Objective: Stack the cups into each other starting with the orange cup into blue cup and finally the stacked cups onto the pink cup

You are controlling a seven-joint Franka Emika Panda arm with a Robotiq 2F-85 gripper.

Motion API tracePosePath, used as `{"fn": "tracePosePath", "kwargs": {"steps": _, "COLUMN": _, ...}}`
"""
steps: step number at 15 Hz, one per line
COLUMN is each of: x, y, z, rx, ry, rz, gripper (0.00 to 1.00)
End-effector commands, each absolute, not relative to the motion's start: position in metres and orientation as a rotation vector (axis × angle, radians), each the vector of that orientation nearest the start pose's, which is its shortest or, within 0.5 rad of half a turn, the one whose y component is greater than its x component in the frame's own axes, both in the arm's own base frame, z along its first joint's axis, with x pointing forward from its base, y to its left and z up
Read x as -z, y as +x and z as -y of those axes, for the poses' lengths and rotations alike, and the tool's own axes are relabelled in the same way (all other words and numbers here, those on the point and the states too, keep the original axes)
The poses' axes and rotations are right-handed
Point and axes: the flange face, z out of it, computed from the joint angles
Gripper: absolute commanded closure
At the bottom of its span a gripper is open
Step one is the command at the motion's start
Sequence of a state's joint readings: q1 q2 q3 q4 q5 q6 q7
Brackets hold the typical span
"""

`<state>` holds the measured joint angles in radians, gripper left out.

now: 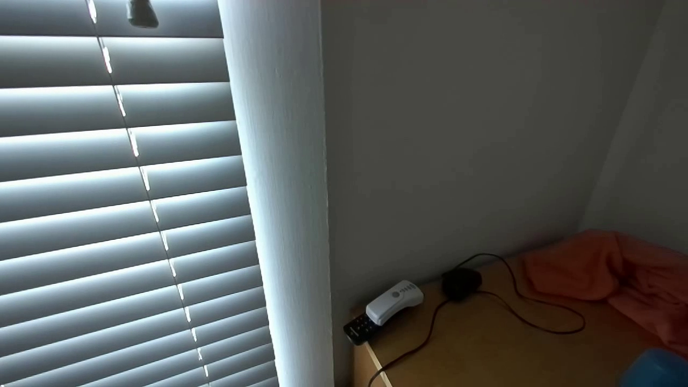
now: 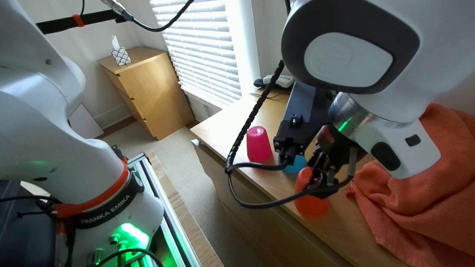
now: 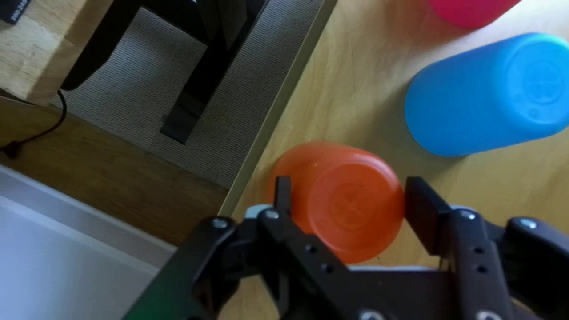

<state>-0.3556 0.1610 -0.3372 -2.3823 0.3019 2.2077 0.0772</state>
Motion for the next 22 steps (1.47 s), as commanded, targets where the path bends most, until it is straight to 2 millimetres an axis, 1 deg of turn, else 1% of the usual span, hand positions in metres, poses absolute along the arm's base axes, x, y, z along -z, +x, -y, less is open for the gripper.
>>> {"fn": "tracePosePath", "kwargs": {"steps": 1, "x": -0.27, "y": 0.356, "z": 0.288, "rx": -0.406, "ry": -2.568, "rz": -1.328, "gripper": 0.61}}
{"fn": "tracePosePath", "kwargs": {"steps": 4, "x": -0.302, "y": 0.356, "z": 0.277, "rx": -0.458, "ry": -2.608, "rz": -1.25, "gripper": 0.61}}
{"fn": "tracePosePath", "kwargs": {"steps": 7, "x": -0.338, "y": 0.362, "z": 0.259, "rx": -0.448, "ry": -2.643, "rz": -1.157, "gripper": 0.61}}
{"fn": "tracePosePath", "kwargs": {"steps": 10, "x": -0.365, "y": 0.375, "z": 0.24, "rx": -0.424, "ry": -2.681, "rz": -1.061, "gripper": 0.61}}
{"fn": "tracePosePath", "kwargs": {"steps": 12, "x": -0.374, "y": 0.388, "z": 0.223, "rx": -0.416, "ry": -2.707, "rz": -0.967, "gripper": 0.61}}
{"fn": "tracePosePath", "kwargs": {"steps": 13, "x": -0.37, "y": 0.397, "z": 0.214, "rx": -0.415, "ry": -2.721, "rz": -0.934, "gripper": 0.61}}
{"fn": "tracePosePath", "kwargs": {"steps": 14, "x": -0.371, "y": 0.404, "z": 0.21, "rx": -0.414, "ry": -2.736, "rz": -0.904, "gripper": 0.61}}
{"fn": "tracePosePath", "kwargs": {"steps": 17, "x": -0.361, "y": 0.422, "z": 0.197, "rx": -0.423, "ry": -2.762, "rz": -0.833, "gripper": 0.61}}
{"fn": "tracePosePath", "kwargs": {"steps": 20, "x": -0.351, "y": 0.436, "z": 0.19, "rx": -0.463, "ry": -2.773, "rz": -0.79, "gripper": 0.61}}
{"fn": "tracePosePath", "kwargs": {"steps": 22, "x": -0.342, "y": 0.442, "z": 0.19, "rx": -0.493, "ry": -2.787, "rz": -0.788, "gripper": 0.61}}
